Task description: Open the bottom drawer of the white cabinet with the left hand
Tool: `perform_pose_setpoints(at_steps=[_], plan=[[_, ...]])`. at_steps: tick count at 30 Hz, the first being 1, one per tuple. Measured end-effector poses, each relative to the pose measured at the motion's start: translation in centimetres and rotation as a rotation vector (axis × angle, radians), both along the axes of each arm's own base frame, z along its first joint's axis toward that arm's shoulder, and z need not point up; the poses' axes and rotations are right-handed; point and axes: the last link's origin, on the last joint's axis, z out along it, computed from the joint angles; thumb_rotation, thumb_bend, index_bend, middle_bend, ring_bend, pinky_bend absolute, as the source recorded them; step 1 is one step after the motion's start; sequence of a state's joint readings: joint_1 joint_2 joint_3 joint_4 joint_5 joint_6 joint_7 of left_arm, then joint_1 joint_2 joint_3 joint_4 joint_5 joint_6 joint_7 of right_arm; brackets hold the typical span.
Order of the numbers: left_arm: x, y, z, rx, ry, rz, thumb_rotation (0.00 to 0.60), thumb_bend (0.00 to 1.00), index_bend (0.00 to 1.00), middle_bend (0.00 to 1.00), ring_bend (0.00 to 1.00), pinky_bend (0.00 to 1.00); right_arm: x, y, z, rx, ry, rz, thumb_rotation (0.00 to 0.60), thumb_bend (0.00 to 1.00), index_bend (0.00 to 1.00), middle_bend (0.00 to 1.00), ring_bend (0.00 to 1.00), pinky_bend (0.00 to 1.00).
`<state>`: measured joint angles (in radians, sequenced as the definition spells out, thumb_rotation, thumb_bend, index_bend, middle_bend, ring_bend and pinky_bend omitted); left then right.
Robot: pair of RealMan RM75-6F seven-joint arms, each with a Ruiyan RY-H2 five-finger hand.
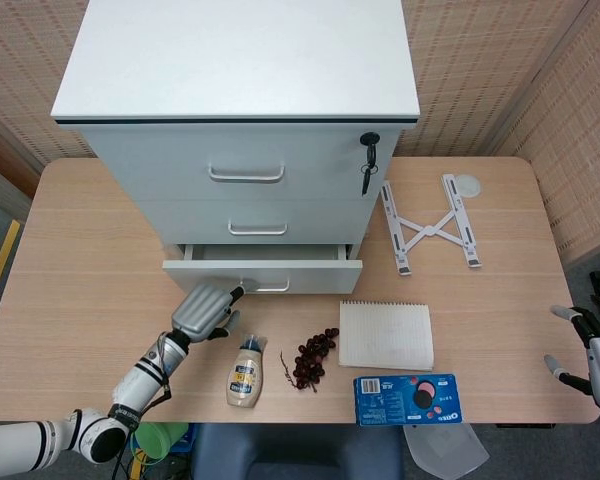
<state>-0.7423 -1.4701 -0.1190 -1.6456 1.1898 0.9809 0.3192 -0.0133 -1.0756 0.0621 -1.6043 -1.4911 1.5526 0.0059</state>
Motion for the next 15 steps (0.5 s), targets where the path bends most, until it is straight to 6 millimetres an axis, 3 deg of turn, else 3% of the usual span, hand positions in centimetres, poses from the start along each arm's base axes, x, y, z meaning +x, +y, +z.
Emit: perform_pose_setpoints(at_steps=[15], plan=[[-0.4, -1.3, 0.7, 0.01, 0.018, 0.014, 0.6, 0.59, 0.17, 0.98, 1.0, 1.0, 0.0, -0.2, 0.0, 0.002, -0.007, 0.01, 0.6, 0.14, 0.26, 0.29, 0.16, 0.17]])
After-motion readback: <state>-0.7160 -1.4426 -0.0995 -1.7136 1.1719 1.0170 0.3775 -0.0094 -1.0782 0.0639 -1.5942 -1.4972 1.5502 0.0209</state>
